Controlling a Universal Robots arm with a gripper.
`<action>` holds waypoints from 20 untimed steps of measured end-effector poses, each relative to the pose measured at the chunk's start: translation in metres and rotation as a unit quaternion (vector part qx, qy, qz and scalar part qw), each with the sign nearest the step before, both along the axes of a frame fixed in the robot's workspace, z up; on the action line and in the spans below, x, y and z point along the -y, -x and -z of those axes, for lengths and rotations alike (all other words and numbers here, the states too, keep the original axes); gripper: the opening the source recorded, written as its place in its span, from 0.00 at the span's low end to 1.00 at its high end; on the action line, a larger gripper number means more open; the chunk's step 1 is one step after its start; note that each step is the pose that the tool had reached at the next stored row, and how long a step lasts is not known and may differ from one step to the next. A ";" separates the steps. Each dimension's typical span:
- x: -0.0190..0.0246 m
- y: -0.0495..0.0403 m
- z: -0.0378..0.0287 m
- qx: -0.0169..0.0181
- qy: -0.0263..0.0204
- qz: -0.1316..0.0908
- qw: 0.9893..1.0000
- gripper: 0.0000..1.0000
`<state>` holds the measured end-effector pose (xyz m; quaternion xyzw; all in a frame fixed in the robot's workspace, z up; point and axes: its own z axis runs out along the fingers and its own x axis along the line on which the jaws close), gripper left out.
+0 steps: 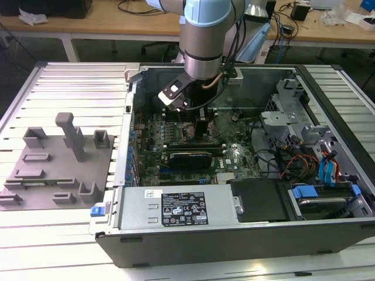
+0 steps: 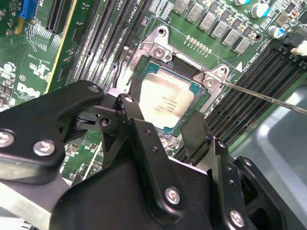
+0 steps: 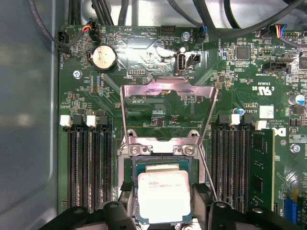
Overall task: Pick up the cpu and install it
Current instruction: 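Place the cpu into insertion slot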
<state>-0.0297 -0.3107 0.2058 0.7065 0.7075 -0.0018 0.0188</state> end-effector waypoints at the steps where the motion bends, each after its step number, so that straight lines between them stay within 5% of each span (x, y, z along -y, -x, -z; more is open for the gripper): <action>1: 0.0000 0.0000 0.0000 0.000 0.000 0.000 1.000 0.60; 20: 0.0000 0.0000 -0.0033 0.000 0.000 0.000 1.000 0.51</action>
